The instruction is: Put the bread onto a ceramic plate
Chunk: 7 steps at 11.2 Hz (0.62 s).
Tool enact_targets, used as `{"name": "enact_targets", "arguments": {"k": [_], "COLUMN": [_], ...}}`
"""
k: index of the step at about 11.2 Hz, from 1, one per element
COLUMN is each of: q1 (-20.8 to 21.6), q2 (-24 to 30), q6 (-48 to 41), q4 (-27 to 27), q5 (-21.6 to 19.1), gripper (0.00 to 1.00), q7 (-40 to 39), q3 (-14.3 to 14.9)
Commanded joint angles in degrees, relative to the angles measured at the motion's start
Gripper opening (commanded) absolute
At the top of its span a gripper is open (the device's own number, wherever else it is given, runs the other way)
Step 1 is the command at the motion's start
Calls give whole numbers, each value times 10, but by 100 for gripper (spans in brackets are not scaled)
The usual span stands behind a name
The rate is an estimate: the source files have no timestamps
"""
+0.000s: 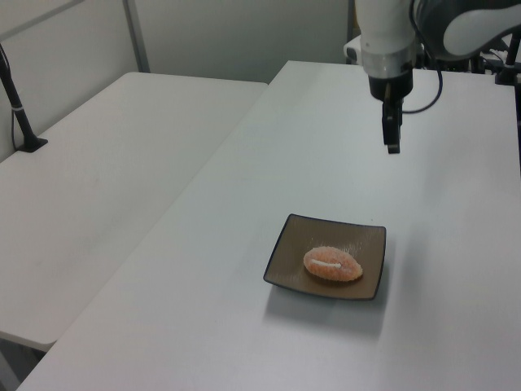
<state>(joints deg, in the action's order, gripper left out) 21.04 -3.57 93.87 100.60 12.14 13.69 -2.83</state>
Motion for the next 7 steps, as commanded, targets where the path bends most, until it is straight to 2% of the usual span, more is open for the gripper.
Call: {"name": "enact_targets", "arguments": {"k": [1, 3, 4, 6, 7], "q1": [-53, -93, -105, -110, -113], "q2": [17, 28, 27, 21, 19], "q6": [-2, 7, 26, 42, 44], "q4": [8, 6, 6, -19, -29], "q5": [-9, -30, -67, -99, -132], "gripper": [100, 100, 100, 100, 100], "q7": [-16, -19, -30, -66, -74], "q3": [2, 2, 7, 38, 46]}}
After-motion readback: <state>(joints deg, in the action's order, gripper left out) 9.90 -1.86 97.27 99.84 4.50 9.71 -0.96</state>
